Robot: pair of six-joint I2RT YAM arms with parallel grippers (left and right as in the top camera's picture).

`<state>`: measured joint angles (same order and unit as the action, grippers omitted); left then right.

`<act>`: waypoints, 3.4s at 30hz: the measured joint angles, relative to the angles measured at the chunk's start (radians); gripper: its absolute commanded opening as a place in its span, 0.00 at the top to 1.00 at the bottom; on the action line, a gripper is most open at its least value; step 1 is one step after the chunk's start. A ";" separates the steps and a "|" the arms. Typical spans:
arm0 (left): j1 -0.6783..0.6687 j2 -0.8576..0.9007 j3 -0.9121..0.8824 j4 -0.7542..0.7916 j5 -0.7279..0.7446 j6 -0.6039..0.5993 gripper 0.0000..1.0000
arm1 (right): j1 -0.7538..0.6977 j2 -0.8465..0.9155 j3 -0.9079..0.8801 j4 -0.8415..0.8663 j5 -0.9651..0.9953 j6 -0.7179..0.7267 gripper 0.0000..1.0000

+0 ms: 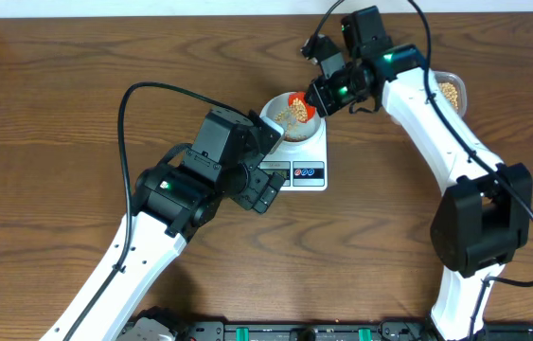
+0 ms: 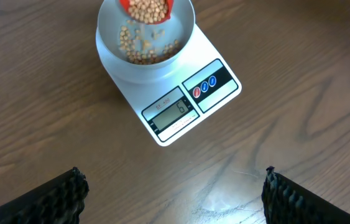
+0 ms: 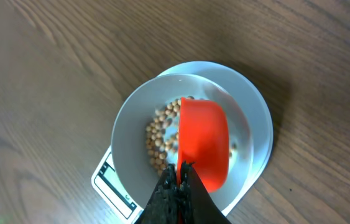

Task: Scoop item into bowl and weigh 50g on scale
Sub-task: 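Tip the red scoop to pour peas into the white bowl, then move the empty scoop back right to the pea tub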

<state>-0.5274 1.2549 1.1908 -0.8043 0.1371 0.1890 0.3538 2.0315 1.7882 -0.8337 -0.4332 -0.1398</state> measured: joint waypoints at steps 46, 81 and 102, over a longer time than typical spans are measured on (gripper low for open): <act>0.000 0.000 0.000 0.000 0.000 0.000 0.08 | 0.112 -0.067 0.000 0.009 0.277 -0.064 0.99; 0.000 0.000 0.000 0.000 0.000 0.000 0.08 | -0.072 -0.272 -0.002 -0.076 0.871 0.203 0.99; 0.000 0.000 0.000 0.000 0.000 0.000 0.08 | -0.174 -0.039 -0.002 -0.138 0.896 0.348 0.99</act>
<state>-0.5274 1.2549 1.1908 -0.8043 0.1371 0.1890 0.1795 1.9923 1.7863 -0.9718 0.4629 0.2077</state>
